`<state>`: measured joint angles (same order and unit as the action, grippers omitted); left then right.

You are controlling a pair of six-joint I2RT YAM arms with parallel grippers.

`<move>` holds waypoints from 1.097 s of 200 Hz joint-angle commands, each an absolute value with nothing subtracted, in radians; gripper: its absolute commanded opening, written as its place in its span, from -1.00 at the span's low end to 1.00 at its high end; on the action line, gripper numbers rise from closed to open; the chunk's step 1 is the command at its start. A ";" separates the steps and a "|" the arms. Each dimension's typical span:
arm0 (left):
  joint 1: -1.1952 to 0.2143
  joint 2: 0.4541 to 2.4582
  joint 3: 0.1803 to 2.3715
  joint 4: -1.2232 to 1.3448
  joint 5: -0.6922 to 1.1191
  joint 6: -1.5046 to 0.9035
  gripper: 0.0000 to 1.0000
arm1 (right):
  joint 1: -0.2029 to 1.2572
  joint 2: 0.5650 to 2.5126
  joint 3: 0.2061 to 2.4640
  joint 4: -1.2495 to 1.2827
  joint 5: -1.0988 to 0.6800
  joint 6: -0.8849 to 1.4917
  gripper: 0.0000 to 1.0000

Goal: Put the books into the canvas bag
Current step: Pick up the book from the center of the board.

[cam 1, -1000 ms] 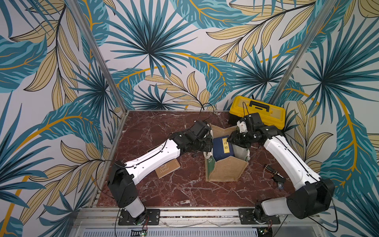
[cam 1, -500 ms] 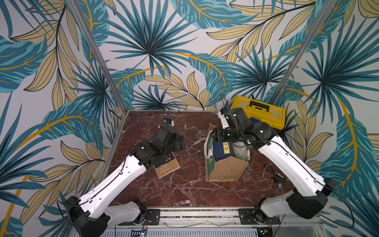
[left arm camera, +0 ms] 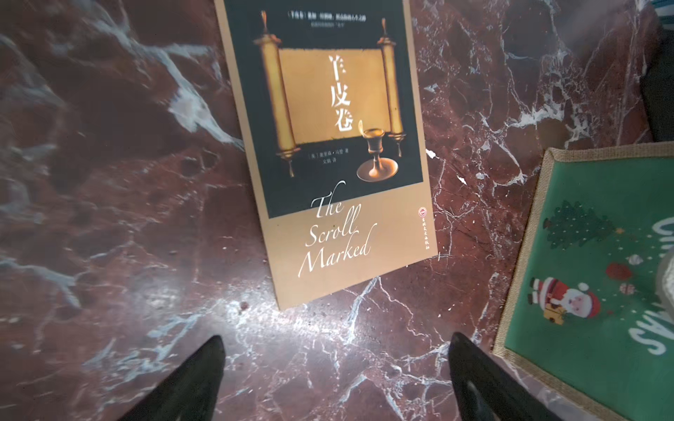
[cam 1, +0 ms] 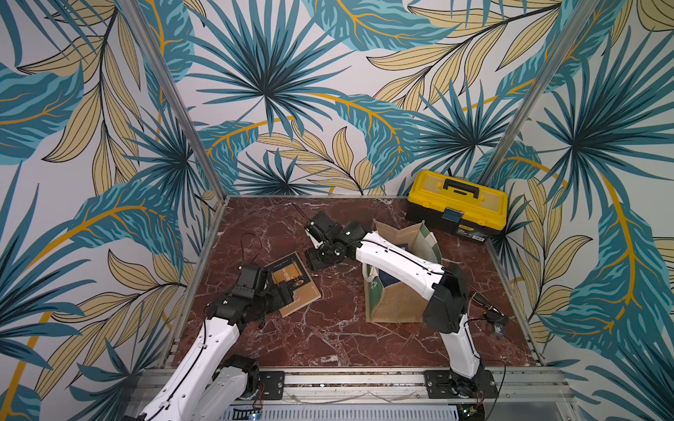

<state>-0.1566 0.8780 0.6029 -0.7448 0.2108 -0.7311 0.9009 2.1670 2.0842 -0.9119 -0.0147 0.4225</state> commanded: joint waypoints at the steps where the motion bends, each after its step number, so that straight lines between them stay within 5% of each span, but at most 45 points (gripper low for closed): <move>1: -0.066 0.936 0.512 -0.569 0.436 -0.777 0.91 | 0.897 2.223 2.092 -0.854 -0.093 0.440 0.18; 47: 0.106 1.019 0.395 -0.404 0.600 -0.804 0.88 | 0.897 2.353 2.105 -0.816 -0.117 0.475 0.21; 108: 0.139 1.055 0.326 -0.295 0.636 -0.801 0.83 | 0.881 2.409 2.041 -0.767 -0.132 0.509 0.16; 140: 0.139 1.061 0.281 -0.198 0.657 -0.817 0.80 | 0.882 2.386 1.956 -0.698 -0.166 0.531 -0.06; 219: 0.141 0.966 0.270 -0.037 0.861 -0.890 0.28 | 0.879 2.361 1.809 -0.574 -0.310 0.616 -0.16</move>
<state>0.1394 1.0435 0.2733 -0.1715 0.7303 -0.8570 0.8551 2.3413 1.8805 -0.5880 -0.2008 0.5610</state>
